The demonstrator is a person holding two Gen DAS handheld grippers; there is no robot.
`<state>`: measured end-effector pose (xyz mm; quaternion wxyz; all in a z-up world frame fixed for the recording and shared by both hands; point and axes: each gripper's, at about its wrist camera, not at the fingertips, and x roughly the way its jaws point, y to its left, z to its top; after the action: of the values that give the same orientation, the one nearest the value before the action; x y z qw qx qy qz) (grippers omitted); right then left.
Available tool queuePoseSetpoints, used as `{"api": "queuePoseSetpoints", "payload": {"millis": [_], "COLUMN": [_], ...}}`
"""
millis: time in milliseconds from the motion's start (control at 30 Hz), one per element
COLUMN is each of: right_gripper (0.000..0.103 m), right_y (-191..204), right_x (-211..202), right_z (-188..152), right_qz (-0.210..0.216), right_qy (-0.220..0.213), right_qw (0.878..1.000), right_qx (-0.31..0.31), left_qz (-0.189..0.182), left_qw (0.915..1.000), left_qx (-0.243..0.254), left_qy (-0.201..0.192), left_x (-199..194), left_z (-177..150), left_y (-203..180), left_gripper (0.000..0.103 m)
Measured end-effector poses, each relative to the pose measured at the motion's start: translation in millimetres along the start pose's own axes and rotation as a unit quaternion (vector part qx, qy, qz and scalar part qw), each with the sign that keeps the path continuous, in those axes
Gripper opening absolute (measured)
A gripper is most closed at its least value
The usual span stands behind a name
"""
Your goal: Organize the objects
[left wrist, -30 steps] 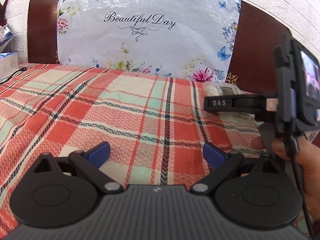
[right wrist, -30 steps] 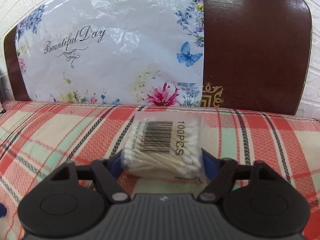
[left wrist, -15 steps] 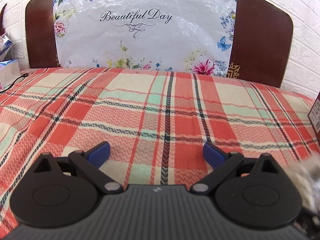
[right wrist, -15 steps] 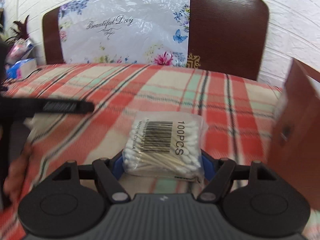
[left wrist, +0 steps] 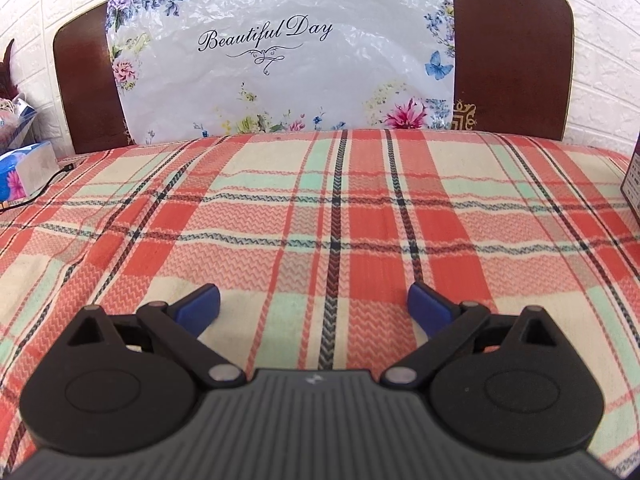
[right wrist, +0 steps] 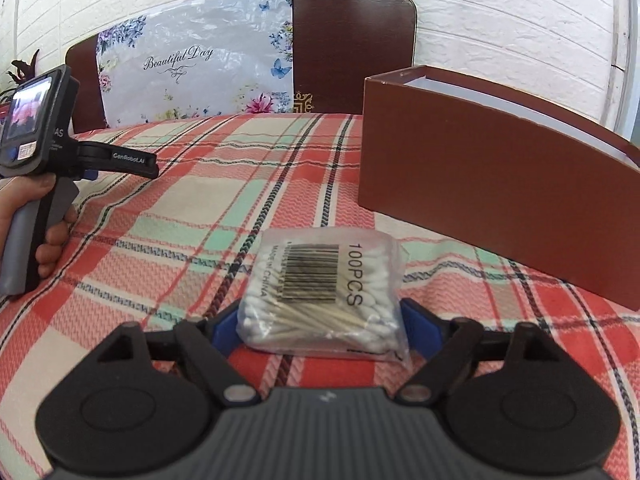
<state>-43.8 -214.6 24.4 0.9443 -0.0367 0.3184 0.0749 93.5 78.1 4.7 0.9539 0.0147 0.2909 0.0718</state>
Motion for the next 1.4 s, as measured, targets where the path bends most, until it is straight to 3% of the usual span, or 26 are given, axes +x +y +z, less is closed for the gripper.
{"api": "queuePoseSetpoints", "payload": {"millis": [133, 733, 833, 967, 1067, 1200, 1333, 1400], "right_gripper": [0.097, 0.103, 0.103, 0.103, 0.103, 0.103, 0.103, 0.103], "right_y": [-2.5, -16.8, -17.1, -18.5, -18.2, -18.8, -19.8, -20.1], "right_x": [0.4, -12.3, -11.5, -9.6, -8.8, -7.0, -6.3, -5.8], "right_z": [-1.5, -12.7, -12.1, -12.3, -12.1, -10.2, -9.2, -8.7], "right_qz": [0.012, 0.029, 0.029, 0.031, 0.030, 0.029, 0.030, 0.030], "right_qy": [0.000, 0.011, 0.013, 0.012, 0.012, 0.016, 0.019, 0.020], "right_qw": [1.000, 0.999, 0.999, 0.999, 0.999, 0.999, 0.999, 0.999], "right_qx": [0.003, -0.025, -0.027, -0.028, -0.029, -0.030, -0.031, -0.031], "left_qz": [0.008, 0.021, -0.018, -0.073, -0.149, -0.286, -0.340, -0.353], "left_qw": [0.9999, 0.9997, 0.9992, 0.9965, 0.9871, 0.9523, 0.9322, 0.9235], "left_qx": [0.007, 0.014, -0.021, 0.008, -0.008, -0.020, 0.020, 0.037], "left_qy": [-0.001, 0.006, 0.028, 0.039, 0.059, 0.103, 0.123, 0.144], "left_x": [-4.5, -5.0, -16.5, -46.1, -67.9, -86.1, -96.7, -93.7], "left_z": [-2.8, -3.4, -11.7, -26.9, -30.6, -19.5, -16.6, -19.4], "left_y": [-1.9, -4.3, 0.4, -16.3, -32.1, -71.5, -119.5, -139.2], "left_gripper": [0.101, 0.103, 0.103, 0.103, 0.103, 0.094, 0.093, 0.088]}}
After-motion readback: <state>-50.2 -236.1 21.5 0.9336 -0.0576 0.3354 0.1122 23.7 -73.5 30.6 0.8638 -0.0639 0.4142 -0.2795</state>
